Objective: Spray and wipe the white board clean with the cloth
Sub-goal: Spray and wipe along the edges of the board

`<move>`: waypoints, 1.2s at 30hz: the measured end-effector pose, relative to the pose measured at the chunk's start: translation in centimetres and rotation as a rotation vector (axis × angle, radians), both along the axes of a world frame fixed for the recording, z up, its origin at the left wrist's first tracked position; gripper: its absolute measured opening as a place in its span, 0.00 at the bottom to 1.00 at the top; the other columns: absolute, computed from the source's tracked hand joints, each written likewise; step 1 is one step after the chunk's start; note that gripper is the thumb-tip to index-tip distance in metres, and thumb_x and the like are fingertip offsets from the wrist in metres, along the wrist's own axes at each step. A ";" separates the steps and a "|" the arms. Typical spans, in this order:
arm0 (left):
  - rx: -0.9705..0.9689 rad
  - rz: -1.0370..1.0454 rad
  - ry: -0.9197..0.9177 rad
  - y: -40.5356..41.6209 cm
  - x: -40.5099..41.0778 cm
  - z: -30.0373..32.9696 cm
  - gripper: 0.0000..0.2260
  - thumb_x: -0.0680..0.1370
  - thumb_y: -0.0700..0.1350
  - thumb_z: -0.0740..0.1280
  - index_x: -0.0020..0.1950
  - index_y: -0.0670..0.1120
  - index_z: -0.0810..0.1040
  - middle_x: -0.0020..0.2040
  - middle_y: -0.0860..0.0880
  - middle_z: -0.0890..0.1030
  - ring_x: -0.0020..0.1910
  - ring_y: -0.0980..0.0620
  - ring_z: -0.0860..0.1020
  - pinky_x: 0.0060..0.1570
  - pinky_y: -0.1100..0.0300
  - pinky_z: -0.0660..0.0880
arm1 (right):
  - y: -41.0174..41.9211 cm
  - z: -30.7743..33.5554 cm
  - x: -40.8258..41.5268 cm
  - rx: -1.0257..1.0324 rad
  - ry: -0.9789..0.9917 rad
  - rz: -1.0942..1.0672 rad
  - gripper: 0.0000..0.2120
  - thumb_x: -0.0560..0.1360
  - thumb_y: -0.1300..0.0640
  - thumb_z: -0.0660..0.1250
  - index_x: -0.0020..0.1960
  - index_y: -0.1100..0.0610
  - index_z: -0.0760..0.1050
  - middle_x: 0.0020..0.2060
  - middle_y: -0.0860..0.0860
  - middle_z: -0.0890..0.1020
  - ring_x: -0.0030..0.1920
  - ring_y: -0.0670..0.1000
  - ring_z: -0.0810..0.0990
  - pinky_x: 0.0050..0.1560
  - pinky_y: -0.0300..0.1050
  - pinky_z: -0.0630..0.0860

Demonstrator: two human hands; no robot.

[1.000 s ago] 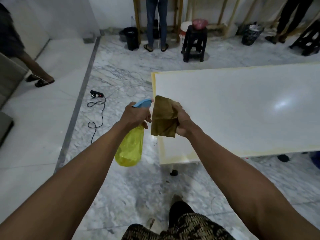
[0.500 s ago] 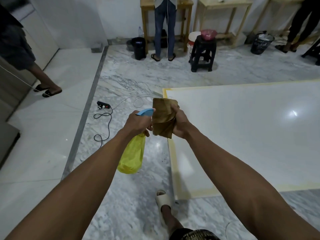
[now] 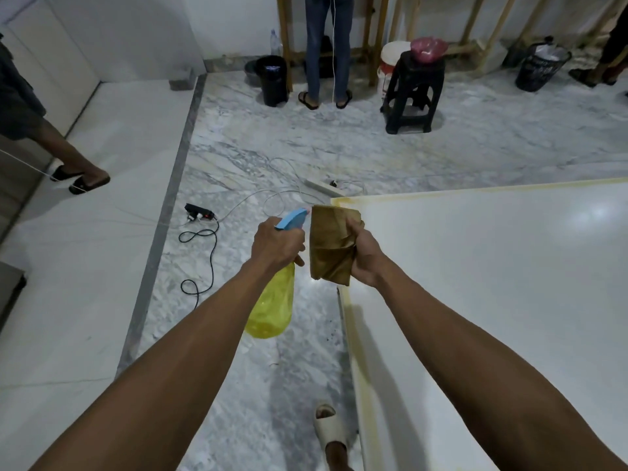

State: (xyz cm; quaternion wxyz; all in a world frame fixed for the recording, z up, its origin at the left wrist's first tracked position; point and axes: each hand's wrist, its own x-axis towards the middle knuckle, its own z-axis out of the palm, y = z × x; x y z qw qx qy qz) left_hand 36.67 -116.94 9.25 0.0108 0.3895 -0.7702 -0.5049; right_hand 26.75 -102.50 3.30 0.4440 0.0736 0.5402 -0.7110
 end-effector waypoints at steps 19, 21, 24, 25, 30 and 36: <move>0.118 -0.015 0.015 -6.1 -8.0 -9.4 0.21 0.70 0.47 0.66 0.59 0.40 0.85 0.34 0.48 0.85 0.34 0.41 0.87 0.45 0.37 0.85 | -7.1 -13.0 -19.3 1.112 1.457 0.718 0.28 0.82 0.45 0.55 0.80 0.47 0.52 0.80 0.55 0.53 0.79 0.59 0.54 0.74 0.64 0.54; 0.122 0.012 -0.004 -6.7 -8.6 -11.2 0.25 0.68 0.47 0.65 0.63 0.42 0.84 0.33 0.49 0.86 0.35 0.41 0.87 0.46 0.37 0.85 | -8.8 -16.8 -18.8 1.183 1.388 0.930 0.38 0.78 0.30 0.47 0.80 0.47 0.42 0.80 0.53 0.41 0.80 0.58 0.40 0.77 0.64 0.41; 0.110 0.009 -0.029 -7.0 -8.6 -13.4 0.25 0.69 0.46 0.65 0.64 0.42 0.84 0.34 0.48 0.86 0.35 0.41 0.87 0.47 0.39 0.86 | -9.0 -19.1 -18.2 1.165 1.371 0.853 0.48 0.70 0.21 0.47 0.80 0.46 0.40 0.80 0.53 0.40 0.79 0.58 0.37 0.75 0.62 0.33; 0.114 0.008 -0.031 -7.0 -8.3 -14.1 0.24 0.70 0.46 0.65 0.64 0.42 0.84 0.34 0.48 0.85 0.35 0.41 0.87 0.47 0.39 0.86 | -8.7 -19.2 -18.2 1.151 1.396 0.860 0.49 0.69 0.21 0.49 0.80 0.46 0.40 0.80 0.54 0.41 0.79 0.59 0.38 0.76 0.62 0.34; 0.136 0.006 -0.028 -6.6 -7.1 -15.6 0.23 0.69 0.48 0.64 0.59 0.41 0.85 0.34 0.47 0.84 0.38 0.36 0.87 0.45 0.35 0.85 | -9.4 -19.6 -18.3 1.173 1.428 0.798 0.41 0.74 0.26 0.50 0.80 0.43 0.44 0.80 0.56 0.44 0.79 0.63 0.41 0.75 0.66 0.38; 0.145 -0.004 -0.045 -5.8 -6.9 -16.5 0.26 0.67 0.46 0.64 0.62 0.40 0.84 0.36 0.45 0.84 0.41 0.34 0.87 0.44 0.34 0.85 | -9.8 -19.7 -18.0 1.186 1.396 0.773 0.32 0.80 0.34 0.47 0.80 0.43 0.45 0.80 0.55 0.45 0.79 0.62 0.42 0.75 0.68 0.39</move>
